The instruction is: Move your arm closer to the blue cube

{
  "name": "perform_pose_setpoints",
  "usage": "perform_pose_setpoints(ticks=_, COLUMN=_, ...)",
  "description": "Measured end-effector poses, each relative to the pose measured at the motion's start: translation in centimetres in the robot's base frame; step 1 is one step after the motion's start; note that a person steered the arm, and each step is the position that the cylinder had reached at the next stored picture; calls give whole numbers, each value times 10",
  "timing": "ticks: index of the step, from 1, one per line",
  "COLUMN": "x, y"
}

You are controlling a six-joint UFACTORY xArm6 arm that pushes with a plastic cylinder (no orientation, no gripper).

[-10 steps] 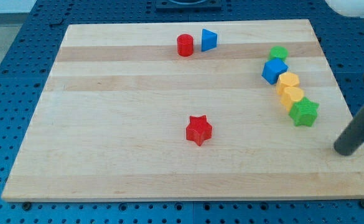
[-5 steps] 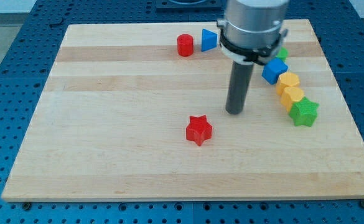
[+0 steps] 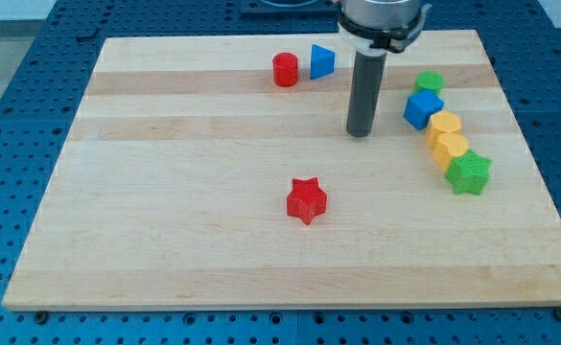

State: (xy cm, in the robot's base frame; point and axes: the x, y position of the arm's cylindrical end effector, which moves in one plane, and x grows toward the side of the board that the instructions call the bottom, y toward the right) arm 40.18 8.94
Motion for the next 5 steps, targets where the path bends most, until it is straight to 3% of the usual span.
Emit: perform_pose_setpoints(ticks=5, x=-6, y=71)
